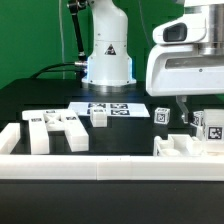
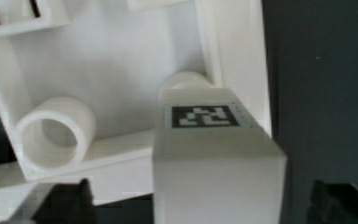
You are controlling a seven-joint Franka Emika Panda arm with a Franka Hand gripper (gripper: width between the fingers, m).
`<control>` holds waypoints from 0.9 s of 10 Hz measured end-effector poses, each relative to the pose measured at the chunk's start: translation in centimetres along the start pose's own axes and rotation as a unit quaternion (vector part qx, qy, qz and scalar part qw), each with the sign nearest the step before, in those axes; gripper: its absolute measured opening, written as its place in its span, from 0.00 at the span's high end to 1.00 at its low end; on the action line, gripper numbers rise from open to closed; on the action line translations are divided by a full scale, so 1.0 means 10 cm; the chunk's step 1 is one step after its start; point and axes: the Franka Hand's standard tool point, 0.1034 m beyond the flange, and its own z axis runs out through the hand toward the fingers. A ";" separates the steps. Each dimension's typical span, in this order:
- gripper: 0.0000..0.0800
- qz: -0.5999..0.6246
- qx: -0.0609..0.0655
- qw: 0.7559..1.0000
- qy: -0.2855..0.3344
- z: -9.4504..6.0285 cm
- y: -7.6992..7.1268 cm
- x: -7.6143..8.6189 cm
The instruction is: Assemble chair
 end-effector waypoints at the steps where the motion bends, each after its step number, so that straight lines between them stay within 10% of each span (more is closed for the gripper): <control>1: 0.47 0.000 0.000 1.000 0.000 0.00 0.00 0.00; 3: 0.64 0.010 0.000 1.000 0.000 0.00 0.00 0.00; 9: 0.64 0.249 0.002 0.968 0.001 0.01 0.02 0.00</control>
Offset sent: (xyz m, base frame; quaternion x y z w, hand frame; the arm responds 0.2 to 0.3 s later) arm 0.0000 0.0000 0.0000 0.0000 0.0000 0.0000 1.0000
